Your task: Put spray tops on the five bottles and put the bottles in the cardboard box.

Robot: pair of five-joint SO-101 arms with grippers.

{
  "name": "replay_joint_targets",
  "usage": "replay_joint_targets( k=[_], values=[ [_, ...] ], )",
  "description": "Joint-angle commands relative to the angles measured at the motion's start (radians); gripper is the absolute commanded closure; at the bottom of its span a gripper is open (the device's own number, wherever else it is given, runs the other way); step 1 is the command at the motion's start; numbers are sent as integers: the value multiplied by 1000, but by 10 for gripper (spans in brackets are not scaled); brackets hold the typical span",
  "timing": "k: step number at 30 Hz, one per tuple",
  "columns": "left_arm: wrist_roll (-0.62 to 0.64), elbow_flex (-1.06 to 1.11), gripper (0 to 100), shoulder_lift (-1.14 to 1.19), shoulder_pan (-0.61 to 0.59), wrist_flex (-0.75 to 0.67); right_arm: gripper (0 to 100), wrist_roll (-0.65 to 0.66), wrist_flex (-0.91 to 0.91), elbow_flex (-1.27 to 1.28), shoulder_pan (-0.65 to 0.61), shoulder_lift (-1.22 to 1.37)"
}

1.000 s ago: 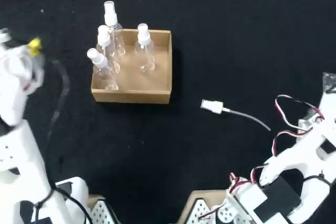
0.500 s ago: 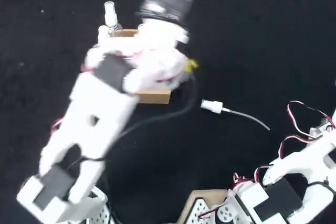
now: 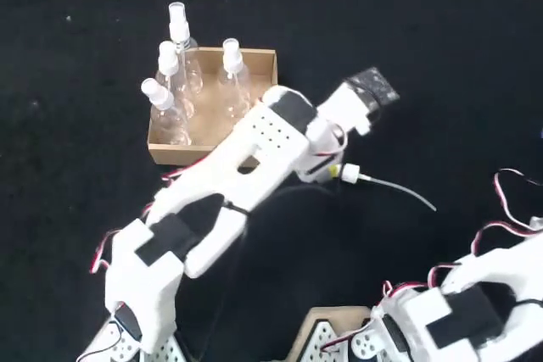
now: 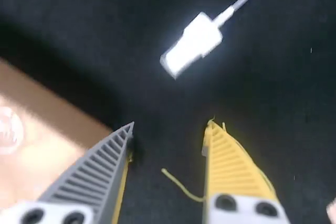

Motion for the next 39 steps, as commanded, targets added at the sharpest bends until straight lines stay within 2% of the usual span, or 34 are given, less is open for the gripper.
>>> replay_joint_targets(
  k=[1, 4, 9, 13, 17, 19, 22, 31, 39],
  values=[
    [-9, 70, 807, 17, 42, -176, 977, 3, -15, -127, 29, 71],
    [-15, 128, 805, 34, 54, -273, 977, 3, -15, -168, 29, 131],
    [-17, 150, 732, 37, 56, -299, 977, 3, -15, -205, 29, 177],
    [-17, 163, 741, 37, 58, -364, 977, 3, -5, -206, 26, 179],
    [-20, 242, 739, 48, 65, -499, 977, 3, 26, -206, 21, 179],
    [-60, 262, 739, 74, 68, -540, 977, 3, 26, -206, 21, 179],
    [-98, 257, 740, 114, 71, -554, 977, 3, 26, -206, 21, 179],
    [-100, 114, 740, 241, 91, -546, 977, 3, 26, -206, 21, 182],
    [-94, 8, 740, 265, 79, -543, 977, 3, 26, -205, 21, 186]
  ],
)
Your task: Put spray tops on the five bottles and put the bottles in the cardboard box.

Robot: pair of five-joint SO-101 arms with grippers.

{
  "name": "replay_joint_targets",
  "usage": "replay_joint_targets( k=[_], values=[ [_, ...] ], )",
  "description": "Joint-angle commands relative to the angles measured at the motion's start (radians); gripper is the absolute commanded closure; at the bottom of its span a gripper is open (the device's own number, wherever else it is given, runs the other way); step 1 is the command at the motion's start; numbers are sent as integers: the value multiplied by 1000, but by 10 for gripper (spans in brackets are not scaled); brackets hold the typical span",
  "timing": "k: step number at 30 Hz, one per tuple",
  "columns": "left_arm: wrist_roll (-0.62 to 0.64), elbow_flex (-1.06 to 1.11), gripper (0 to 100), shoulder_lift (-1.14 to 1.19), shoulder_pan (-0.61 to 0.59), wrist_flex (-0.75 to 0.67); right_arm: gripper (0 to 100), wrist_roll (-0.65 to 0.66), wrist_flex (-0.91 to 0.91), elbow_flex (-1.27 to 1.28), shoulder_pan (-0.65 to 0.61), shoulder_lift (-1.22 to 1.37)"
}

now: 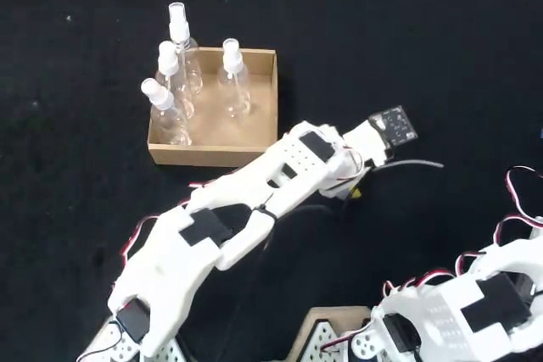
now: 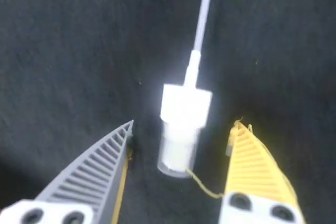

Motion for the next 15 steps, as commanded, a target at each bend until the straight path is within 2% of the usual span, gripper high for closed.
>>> replay_joint_targets(
  k=[1, 6, 10, 15],
  values=[
    [2, -97, 740, 0, 8, -5, 977, 3, 8, -70, 17, -2],
    [2, -136, 743, 68, 21, 15, 977, 2, 8, -65, 15, -2],
    [2, -122, 826, 89, 53, 17, 977, 2, 8, -65, 15, -2],
    [-5, -166, 903, 48, 73, 180, 977, 2, 8, -65, 15, -2]
  ],
)
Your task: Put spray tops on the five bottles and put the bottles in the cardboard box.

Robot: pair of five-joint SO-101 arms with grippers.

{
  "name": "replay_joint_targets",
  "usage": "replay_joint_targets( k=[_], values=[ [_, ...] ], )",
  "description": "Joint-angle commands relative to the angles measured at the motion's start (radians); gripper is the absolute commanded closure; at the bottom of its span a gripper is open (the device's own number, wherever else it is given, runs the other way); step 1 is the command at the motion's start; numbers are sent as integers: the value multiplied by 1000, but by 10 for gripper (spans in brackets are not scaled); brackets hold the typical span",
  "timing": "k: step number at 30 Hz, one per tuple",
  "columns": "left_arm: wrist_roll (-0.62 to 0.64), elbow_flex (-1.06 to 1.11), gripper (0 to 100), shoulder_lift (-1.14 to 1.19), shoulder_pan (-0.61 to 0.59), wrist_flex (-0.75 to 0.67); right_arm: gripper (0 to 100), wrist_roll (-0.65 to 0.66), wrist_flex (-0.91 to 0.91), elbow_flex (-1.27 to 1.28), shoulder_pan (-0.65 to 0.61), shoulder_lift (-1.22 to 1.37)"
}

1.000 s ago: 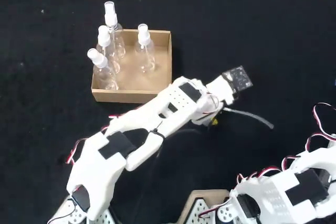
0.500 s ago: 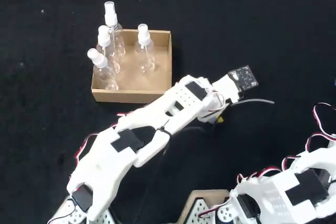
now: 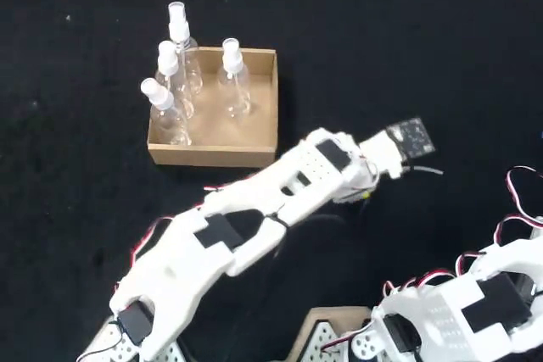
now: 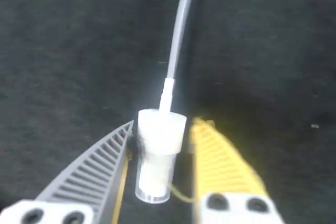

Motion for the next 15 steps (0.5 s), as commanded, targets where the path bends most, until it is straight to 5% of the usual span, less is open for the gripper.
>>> replay_joint_targets(
  k=[1, 12, 15],
  values=[
    [-8, -76, 907, -49, 10, 160, 977, 2, 8, -65, 15, -2],
    [-5, -64, 909, -219, -45, 580, 977, 2, 51, -88, 12, -10],
    [-5, 77, 909, -275, -45, 582, 977, -3, 84, -113, -6, -10]
  ],
)
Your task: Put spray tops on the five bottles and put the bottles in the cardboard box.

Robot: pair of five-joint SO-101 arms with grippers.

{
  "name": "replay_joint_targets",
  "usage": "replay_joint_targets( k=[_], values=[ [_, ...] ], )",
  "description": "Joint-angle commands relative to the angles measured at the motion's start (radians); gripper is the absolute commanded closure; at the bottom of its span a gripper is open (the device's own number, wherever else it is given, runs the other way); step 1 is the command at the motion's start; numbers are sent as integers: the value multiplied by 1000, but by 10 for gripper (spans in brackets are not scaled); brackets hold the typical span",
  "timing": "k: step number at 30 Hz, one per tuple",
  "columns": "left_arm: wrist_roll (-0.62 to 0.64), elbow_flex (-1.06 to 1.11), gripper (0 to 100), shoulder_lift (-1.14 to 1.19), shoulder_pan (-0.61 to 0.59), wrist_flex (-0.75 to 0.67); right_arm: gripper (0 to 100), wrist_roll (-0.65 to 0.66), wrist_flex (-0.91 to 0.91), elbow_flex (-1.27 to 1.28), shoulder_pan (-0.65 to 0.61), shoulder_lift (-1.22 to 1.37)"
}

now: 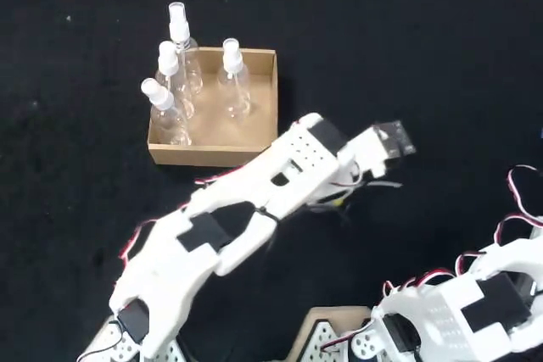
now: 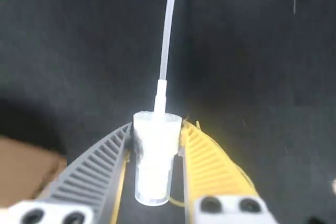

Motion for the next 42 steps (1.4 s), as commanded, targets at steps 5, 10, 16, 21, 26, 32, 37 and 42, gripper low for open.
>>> replay_joint_targets(
  k=[5, 10, 16, 21, 26, 32, 37, 42],
  values=[
    [-9, 527, 906, -342, -10, -176, 978, -8, 84, -116, -31, -12],
    [-11, 940, 887, -698, -25, -427, 988, -44, 89, -114, -54, -12],
    [-11, 1141, 731, -927, -125, -448, 988, -78, 135, -111, -107, -18],
    [-110, 1171, 752, -1005, -186, -325, 988, -124, 157, -47, -163, -142],
    [-106, 1198, 766, -1031, -231, -347, 988, -126, 157, 125, -270, -363],
    [-17, 1247, 762, -1030, -196, -460, 988, -167, 158, 300, -431, -562],
    [35, 1283, 763, -994, -179, -549, 988, -184, 163, 331, -471, -616],
    [92, 1340, 766, -901, -240, -684, 988, -176, 187, 331, -465, -613]
  ],
)
